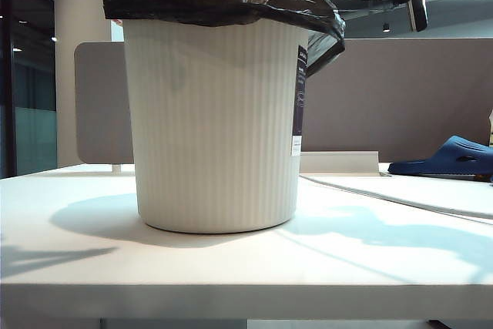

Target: Open the ring lid of the trash can, pull out the black garbage bag inside, and place it on the table.

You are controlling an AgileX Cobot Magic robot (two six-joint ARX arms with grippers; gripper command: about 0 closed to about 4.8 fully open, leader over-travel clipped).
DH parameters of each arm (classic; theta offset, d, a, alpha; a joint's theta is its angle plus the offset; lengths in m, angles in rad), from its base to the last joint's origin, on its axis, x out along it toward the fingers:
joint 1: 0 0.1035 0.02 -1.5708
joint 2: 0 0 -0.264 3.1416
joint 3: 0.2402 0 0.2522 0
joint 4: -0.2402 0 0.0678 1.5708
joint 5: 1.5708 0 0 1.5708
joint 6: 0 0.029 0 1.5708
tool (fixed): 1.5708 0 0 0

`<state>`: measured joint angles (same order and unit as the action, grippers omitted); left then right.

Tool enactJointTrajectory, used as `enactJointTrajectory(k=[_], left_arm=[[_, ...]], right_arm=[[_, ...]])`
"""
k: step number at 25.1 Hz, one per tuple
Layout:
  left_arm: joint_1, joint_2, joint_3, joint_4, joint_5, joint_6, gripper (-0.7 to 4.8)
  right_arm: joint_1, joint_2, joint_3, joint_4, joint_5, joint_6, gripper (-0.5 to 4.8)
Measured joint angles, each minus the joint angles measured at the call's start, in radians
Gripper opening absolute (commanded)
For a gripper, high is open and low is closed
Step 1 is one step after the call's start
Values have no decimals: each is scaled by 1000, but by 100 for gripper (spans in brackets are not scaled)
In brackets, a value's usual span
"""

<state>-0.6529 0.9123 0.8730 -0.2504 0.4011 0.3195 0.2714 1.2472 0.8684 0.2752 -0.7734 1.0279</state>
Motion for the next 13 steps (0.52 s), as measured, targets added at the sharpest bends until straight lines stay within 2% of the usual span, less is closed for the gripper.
enactJointTrajectory(k=[7,13], left_arm=[[0,0,0,0,0,0,-6],[0,8,0,0,0,0,-6]], right_arm=[[0,0,0,5,-6,5,211],[0,0,0,93,-13,75,211]])
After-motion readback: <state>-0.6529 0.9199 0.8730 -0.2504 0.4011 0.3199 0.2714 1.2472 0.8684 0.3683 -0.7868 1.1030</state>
